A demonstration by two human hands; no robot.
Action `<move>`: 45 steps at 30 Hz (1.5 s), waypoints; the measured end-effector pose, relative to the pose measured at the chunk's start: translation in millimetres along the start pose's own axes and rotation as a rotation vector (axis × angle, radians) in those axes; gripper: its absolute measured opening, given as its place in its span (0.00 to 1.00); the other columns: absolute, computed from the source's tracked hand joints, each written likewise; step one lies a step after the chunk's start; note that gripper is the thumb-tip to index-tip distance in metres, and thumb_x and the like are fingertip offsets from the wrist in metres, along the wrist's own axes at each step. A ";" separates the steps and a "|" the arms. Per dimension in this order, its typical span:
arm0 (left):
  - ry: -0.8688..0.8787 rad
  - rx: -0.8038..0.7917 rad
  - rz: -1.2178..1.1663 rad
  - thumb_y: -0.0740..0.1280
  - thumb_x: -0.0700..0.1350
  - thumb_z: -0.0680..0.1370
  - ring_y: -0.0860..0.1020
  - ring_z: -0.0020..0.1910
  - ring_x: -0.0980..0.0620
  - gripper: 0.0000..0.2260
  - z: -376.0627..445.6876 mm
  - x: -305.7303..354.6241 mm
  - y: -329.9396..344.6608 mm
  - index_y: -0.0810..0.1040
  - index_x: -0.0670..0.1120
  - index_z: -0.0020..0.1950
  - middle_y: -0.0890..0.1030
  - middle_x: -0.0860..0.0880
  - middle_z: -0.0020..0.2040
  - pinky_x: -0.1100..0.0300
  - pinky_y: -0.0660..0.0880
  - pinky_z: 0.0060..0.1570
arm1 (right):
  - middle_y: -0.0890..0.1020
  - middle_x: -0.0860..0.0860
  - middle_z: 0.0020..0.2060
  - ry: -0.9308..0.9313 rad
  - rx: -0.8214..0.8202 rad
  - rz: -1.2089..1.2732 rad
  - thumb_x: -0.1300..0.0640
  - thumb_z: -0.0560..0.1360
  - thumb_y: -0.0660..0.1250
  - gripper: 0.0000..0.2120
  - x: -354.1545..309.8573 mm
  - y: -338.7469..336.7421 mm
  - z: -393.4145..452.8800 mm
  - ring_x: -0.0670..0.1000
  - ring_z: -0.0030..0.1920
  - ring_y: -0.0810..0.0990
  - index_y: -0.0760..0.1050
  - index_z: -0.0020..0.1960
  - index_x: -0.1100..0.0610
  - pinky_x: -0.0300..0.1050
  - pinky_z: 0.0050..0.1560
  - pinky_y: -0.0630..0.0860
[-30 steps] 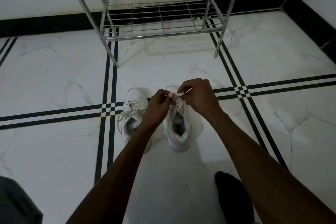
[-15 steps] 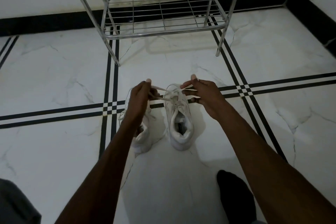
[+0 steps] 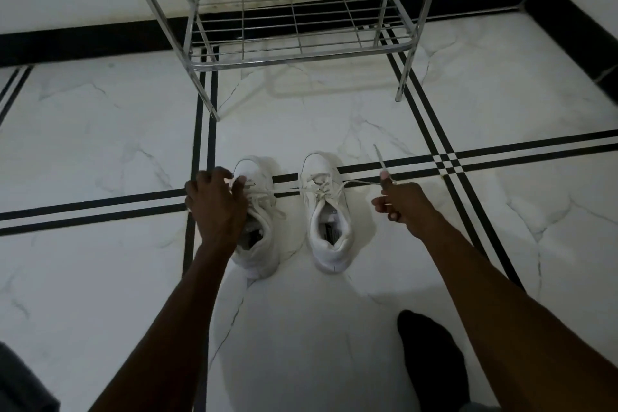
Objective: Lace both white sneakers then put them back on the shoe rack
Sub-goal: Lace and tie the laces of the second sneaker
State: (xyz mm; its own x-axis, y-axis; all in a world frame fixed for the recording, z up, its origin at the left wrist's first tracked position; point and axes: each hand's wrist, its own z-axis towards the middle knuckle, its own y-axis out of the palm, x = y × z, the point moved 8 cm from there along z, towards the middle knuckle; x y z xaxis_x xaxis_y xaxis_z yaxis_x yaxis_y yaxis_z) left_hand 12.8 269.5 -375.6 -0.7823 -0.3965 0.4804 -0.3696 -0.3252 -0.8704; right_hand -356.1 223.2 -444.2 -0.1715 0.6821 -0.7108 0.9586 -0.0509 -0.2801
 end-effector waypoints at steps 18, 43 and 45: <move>0.378 -0.265 0.072 0.67 0.42 0.77 0.83 0.50 0.45 0.14 -30.9 84.7 71.8 0.84 0.54 0.59 0.88 0.49 0.44 0.47 0.67 0.61 | 0.87 0.55 0.43 -0.836 -0.024 -0.851 0.59 0.74 0.69 0.06 -62.6 68.5 -27.1 0.56 0.44 0.85 0.85 0.47 0.56 0.53 0.48 0.82; 0.461 -0.319 0.129 0.61 0.35 0.74 0.82 0.47 0.42 0.08 -44.2 84.3 75.4 0.77 0.45 0.47 0.85 0.46 0.40 0.47 0.64 0.66 | 0.80 0.56 0.45 -0.872 -0.176 -0.632 0.67 0.76 0.65 0.04 -40.5 78.1 -29.4 0.54 0.44 0.79 0.78 0.48 0.62 0.49 0.48 0.76; 0.431 -0.296 0.101 0.63 0.35 0.76 0.80 0.42 0.38 0.04 -45.5 84.9 74.7 0.77 0.41 0.45 0.83 0.41 0.39 0.52 0.65 0.47 | 0.80 0.54 0.50 -0.789 -0.198 -0.554 0.62 0.77 0.66 0.04 -33.3 75.1 -25.2 0.53 0.48 0.80 0.78 0.51 0.60 0.47 0.50 0.77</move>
State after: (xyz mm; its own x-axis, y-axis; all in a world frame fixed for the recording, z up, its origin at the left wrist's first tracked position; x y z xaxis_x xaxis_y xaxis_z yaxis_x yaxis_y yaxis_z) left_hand -104.0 250.6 -404.8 -0.9332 -0.0040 0.3593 -0.3591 -0.0225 -0.9330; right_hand -272.7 215.1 -425.3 -0.6414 -0.1138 -0.7587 0.7055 0.3010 -0.6416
